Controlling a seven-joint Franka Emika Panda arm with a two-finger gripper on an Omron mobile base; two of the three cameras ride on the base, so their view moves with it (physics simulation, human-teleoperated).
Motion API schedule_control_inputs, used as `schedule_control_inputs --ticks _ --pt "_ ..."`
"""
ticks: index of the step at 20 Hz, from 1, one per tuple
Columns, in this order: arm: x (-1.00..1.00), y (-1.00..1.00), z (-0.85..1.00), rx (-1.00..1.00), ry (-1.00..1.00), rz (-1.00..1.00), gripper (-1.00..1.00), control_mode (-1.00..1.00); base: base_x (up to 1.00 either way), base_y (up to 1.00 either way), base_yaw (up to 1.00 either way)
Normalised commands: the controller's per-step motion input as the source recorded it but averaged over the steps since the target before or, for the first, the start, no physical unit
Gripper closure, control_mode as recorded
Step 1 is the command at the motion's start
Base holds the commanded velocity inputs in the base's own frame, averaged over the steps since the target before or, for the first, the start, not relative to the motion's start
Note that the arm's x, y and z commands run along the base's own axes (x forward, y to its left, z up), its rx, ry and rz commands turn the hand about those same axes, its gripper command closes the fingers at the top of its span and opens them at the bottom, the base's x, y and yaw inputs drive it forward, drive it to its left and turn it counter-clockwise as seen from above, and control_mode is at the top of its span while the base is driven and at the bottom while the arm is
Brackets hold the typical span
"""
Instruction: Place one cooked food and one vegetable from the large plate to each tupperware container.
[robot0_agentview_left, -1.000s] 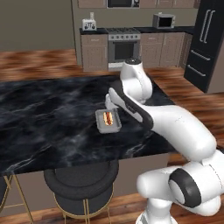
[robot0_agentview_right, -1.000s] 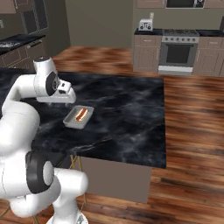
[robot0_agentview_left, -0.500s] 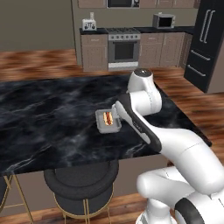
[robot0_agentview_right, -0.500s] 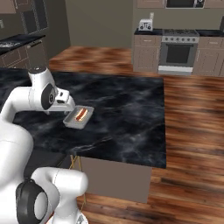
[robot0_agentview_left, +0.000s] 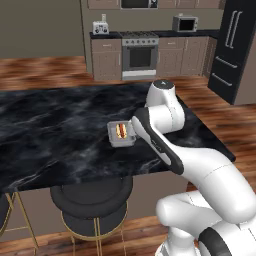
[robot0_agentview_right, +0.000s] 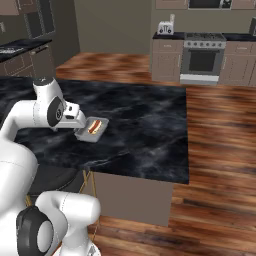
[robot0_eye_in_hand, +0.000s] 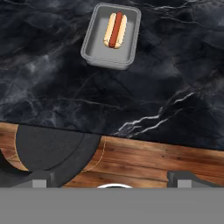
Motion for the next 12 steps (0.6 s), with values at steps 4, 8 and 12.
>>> schedule_control_inputs --ticks 4,8,12 --pt "0.0 0.0 0.0 0.0 0.0 0.0 -1.0 1.0 -0.91 -0.01 0.0" --pt "0.0 0.0 0.0 0.0 0.0 0.0 -1.0 1.0 -0.8 0.43 0.0" --pt "0.0 0.0 0.0 0.0 0.0 0.0 -1.0 1.0 -0.36 0.98 -0.06"
